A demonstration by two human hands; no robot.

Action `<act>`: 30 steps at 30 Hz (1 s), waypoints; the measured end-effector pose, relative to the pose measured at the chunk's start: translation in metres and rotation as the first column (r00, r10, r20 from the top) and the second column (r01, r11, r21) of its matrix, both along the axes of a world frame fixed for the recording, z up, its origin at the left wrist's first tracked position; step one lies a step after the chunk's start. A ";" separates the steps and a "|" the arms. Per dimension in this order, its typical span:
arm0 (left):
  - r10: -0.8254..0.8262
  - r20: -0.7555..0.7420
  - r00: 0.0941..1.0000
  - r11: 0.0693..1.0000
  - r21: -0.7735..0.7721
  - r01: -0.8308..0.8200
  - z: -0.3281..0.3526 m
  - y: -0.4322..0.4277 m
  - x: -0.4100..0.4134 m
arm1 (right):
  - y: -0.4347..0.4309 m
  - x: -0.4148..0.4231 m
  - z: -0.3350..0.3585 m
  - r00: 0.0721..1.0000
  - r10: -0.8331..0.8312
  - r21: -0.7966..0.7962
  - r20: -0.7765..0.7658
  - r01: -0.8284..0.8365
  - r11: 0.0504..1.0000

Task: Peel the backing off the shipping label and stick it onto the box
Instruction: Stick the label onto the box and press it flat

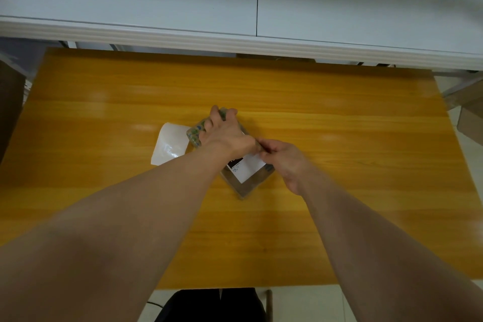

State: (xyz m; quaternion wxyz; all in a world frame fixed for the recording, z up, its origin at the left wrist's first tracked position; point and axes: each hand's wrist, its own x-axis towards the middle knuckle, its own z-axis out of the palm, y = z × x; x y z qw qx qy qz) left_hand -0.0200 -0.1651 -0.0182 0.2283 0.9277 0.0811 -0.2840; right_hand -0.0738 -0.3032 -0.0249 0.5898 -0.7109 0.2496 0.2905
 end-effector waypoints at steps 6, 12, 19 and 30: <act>-0.147 -0.017 0.989 0.989 0.032 0.148 0.000 0.006 -0.004 | 0.000 -0.004 0.000 0.998 0.064 0.035 0.013 -0.064 0.997; -0.144 -0.008 0.990 0.989 0.044 0.144 -0.004 0.004 -0.002 | 0.002 -0.001 -0.003 1.000 0.015 0.019 -0.017 -0.014 1.000; -0.248 0.001 0.969 0.965 0.084 0.247 0.001 0.007 0.006 | -0.006 0.004 -0.004 0.996 0.045 0.057 -0.075 -0.041 0.998; -0.373 0.059 0.926 0.928 0.050 0.370 0.003 0.015 0.009 | -0.001 0.007 -0.008 0.994 0.086 -0.026 -0.065 -0.088 0.996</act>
